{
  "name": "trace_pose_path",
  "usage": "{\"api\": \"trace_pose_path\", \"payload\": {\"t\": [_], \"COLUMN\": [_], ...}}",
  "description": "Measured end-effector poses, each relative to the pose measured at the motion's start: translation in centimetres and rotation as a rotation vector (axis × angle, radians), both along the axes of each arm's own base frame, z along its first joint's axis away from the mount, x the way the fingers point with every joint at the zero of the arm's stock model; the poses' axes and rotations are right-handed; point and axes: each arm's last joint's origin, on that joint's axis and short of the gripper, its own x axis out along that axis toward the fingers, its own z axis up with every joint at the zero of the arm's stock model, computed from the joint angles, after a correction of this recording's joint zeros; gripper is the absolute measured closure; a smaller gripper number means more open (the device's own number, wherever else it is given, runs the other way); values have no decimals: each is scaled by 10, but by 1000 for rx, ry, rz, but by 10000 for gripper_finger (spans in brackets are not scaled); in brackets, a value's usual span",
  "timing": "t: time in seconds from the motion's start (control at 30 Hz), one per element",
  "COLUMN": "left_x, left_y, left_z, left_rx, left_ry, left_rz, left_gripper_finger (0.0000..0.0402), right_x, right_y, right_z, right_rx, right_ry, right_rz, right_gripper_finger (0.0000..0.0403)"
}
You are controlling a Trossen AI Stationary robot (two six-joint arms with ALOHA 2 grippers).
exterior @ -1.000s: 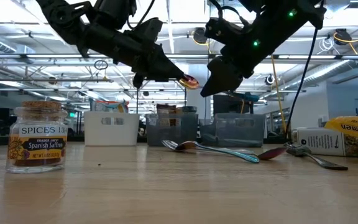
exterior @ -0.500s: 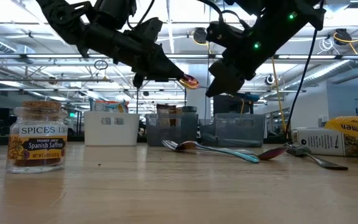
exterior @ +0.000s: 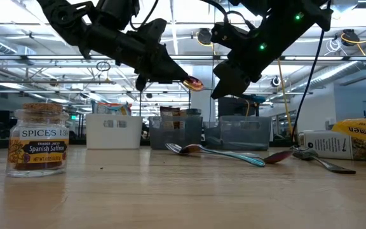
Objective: Pick & Place Food Item
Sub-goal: Put the middle purple spoon into the right black bin
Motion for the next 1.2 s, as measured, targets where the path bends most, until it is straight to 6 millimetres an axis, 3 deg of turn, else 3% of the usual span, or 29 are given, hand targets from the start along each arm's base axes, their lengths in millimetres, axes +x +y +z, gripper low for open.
{"api": "trace_pose_path", "payload": {"t": [0.3,0.67,0.9,1.2], "left_x": [1,2,2,2], "left_y": [-1,-4,-4,-5], "left_z": [3,5,7,7], "left_rx": [59,138,189,227], "left_ry": [-16,-28,-38,-28], "left_rz": [-22,-38,-34,-48], "left_gripper_finger": [363,247,206,200], "right_x": [0,-2,-17,-32], "right_y": [0,-5,-25,-54], "right_z": [0,0,14,47], "right_rx": [7,-13,-25,-34], "right_ry": [-4,42,110,96], "right_rz": [-1,-1,-53,-73], "right_gripper_finger": [401,402,402,402]}}
